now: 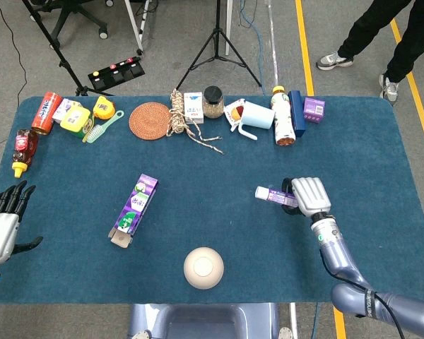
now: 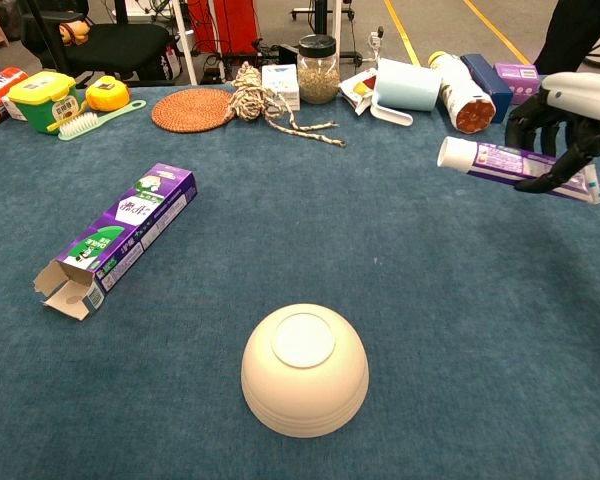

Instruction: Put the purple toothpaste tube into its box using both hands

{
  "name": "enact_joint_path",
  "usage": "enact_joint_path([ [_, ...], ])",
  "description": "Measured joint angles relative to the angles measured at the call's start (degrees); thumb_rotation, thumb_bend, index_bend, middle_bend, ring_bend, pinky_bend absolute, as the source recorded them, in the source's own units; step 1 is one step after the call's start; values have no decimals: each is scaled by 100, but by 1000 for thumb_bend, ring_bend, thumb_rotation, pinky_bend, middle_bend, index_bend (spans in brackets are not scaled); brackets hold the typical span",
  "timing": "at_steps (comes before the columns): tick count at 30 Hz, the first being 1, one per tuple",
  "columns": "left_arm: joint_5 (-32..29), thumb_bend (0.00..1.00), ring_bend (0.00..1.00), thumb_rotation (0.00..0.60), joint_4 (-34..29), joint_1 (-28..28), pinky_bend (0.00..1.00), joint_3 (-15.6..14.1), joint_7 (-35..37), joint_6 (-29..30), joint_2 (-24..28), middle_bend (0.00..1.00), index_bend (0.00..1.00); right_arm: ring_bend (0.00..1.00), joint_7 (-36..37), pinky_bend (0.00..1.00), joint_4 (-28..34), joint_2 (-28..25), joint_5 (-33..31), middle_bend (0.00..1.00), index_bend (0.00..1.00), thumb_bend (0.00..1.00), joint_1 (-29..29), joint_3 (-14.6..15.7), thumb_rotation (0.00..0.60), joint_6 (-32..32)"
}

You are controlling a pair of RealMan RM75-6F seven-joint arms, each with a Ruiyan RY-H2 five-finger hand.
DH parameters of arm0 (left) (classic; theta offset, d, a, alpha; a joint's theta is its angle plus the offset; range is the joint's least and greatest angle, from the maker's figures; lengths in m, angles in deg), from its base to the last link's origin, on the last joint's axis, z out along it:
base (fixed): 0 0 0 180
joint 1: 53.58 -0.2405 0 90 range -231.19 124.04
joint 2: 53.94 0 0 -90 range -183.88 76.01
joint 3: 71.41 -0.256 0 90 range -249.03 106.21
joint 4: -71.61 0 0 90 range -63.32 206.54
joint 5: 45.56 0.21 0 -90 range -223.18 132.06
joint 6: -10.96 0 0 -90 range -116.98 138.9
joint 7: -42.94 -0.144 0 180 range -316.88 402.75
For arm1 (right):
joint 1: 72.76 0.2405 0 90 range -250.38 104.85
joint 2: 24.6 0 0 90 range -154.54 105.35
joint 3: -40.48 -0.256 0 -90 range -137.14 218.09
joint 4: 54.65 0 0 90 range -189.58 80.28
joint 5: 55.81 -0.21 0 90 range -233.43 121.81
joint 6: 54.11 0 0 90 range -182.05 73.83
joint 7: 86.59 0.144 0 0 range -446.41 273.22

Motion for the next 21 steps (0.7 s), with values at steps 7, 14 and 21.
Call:
enact_joint_path([
  [7, 658, 69, 0, 600, 761, 481, 91, -16, 478, -339, 35, 0, 0, 543, 119, 602, 333, -361, 175, 567, 545, 431, -159, 20, 600, 135],
  [14, 2295, 91, 0, 600, 2173, 1197, 158, -95, 1070, 6, -207, 0, 0, 542, 201, 603, 478, -636, 237, 566, 545, 430, -254, 5, 600, 185],
  [21, 4251, 108, 0, 600, 3950, 2627, 206, -414, 1201, 449, -653, 0, 0, 542, 377, 603, 185, -634, 98, 566, 545, 431, -263, -51, 600, 36],
])
